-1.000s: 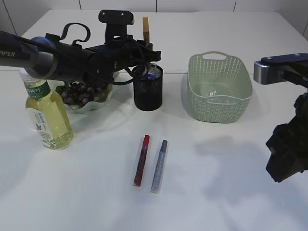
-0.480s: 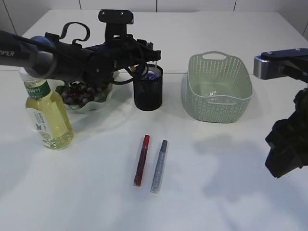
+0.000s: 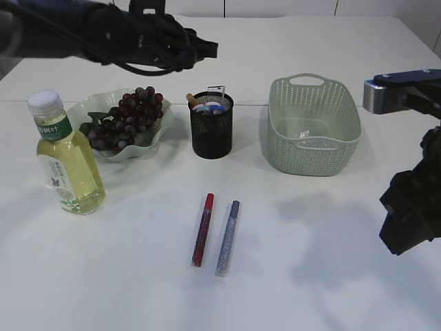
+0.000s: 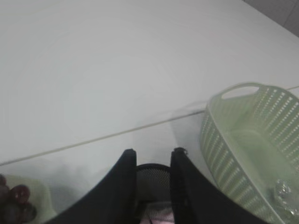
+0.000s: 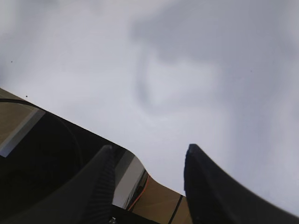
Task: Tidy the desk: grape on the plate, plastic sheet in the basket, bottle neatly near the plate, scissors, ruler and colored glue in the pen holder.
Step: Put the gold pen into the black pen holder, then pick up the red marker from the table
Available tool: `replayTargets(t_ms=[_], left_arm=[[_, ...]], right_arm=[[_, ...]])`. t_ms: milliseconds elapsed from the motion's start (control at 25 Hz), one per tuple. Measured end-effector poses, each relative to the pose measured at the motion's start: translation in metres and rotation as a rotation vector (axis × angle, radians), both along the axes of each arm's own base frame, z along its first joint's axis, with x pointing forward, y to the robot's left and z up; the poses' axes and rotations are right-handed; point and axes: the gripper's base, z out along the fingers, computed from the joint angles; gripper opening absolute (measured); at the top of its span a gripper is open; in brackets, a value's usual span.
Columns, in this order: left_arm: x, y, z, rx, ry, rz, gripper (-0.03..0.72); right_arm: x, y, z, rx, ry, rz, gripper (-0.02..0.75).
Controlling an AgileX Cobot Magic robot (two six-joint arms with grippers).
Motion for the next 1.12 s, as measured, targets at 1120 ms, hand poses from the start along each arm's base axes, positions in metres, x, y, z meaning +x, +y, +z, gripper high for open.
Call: replayTargets(t_ms=[1120], left_arm=[[-0.132,-0.030,0.048,0.319,0.668,-0.173,0.248]], right_arm=[[0.008,-0.006,0.012,0.025,-0.027,-0.114,0.386]])
